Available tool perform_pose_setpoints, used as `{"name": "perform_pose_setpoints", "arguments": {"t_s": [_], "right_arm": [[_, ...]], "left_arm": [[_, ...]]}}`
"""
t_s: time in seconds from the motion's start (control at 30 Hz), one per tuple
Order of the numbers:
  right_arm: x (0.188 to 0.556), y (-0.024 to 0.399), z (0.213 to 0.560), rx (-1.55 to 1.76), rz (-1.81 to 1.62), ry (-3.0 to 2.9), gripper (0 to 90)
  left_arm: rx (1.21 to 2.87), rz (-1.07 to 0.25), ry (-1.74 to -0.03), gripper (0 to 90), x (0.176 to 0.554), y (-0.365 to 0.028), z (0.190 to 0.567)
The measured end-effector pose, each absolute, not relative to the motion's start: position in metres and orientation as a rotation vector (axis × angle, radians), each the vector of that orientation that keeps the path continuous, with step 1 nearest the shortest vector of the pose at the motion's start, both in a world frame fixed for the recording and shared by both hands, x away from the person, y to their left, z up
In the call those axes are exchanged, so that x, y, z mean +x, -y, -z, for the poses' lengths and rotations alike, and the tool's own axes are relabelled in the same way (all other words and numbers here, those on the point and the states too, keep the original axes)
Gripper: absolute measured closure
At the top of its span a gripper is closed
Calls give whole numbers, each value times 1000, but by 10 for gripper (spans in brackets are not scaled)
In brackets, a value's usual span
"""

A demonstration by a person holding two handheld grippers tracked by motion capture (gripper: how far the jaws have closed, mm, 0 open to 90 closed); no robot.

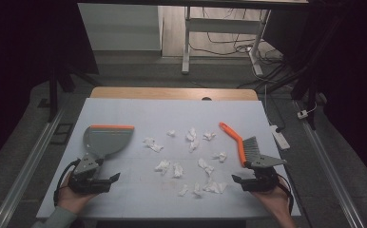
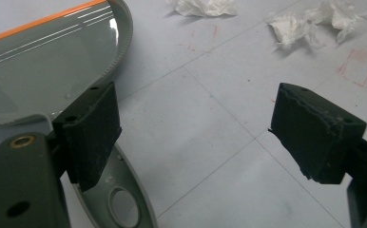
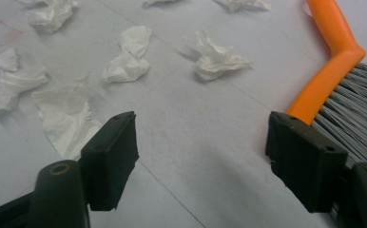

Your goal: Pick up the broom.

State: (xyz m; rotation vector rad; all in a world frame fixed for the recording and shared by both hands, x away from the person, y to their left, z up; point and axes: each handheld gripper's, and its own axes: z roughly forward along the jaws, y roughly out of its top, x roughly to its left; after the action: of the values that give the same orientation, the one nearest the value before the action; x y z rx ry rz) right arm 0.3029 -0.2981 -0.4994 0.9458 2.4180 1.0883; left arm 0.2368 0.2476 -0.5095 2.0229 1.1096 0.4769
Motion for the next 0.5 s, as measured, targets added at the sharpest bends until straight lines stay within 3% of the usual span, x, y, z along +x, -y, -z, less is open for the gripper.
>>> {"name": "perform_pose_setpoints", "arguments": {"t_s": [0.5], "right_arm": [[303, 297, 499, 948, -1062, -2413, 270]], "left_arm": [[2027, -474, -1096, 179, 237, -245, 509]]}}
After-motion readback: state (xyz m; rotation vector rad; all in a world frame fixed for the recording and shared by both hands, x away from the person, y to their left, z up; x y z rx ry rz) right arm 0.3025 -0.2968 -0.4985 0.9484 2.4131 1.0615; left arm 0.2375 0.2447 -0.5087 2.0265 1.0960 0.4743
